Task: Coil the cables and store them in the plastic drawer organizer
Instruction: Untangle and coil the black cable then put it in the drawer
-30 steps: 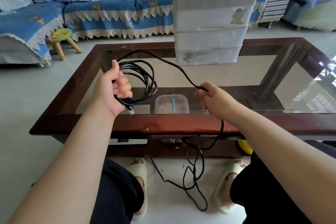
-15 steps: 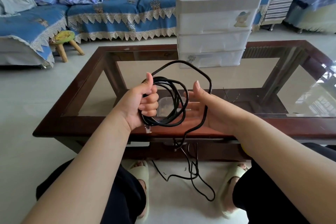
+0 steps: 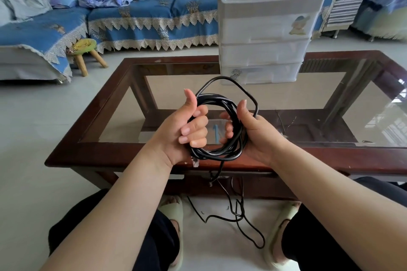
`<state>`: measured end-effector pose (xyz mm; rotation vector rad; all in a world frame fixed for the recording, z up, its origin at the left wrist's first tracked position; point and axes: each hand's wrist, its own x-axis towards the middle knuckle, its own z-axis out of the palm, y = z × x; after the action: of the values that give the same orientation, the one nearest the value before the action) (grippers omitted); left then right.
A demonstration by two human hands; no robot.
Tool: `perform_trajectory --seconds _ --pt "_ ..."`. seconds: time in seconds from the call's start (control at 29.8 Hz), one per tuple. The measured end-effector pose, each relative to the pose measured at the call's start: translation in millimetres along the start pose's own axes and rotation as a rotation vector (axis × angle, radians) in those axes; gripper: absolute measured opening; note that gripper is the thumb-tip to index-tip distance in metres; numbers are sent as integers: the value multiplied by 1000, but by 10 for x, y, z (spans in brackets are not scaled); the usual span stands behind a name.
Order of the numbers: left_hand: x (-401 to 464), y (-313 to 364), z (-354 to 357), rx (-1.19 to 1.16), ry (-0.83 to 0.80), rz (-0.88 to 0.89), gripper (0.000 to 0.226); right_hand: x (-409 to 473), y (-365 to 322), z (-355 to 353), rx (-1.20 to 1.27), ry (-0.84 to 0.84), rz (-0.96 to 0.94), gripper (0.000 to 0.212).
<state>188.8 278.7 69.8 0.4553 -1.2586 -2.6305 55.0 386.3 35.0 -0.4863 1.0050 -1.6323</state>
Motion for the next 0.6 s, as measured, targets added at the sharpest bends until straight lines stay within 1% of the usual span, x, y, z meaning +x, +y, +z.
perform_trajectory --seconds 0.03,0.1,0.17,0.2,0.23,0.34,0.44,0.54,0.6 --pt "20 16 -9 -9 33 -15 57 26 30 -10 -84 92 -31 48" --pt "42 61 -53 -22 90 -20 59 91 55 -48 -205 316 -116 38" --pt "32 129 -117 -42 112 -1 59 167 -34 -146 -155 494 -184 31" --pt "16 170 -154 -49 111 9 58 196 -127 -205 -139 532 -194 31" --pt "-6 205 -181 -54 103 19 56 211 -226 -254 -155 531 -187 31" --pt "-61 282 -228 -68 63 68 50 242 -388 -368 -218 453 -100 34" --pt "-59 301 -254 -97 27 117 49 252 -279 -351 -322 427 30 35" --pt "-29 292 -262 -154 28 147 55 242 -104 -247 -477 402 127 45" --pt "-20 284 -273 -191 31 175 53 223 11 -165 -459 359 180 49"
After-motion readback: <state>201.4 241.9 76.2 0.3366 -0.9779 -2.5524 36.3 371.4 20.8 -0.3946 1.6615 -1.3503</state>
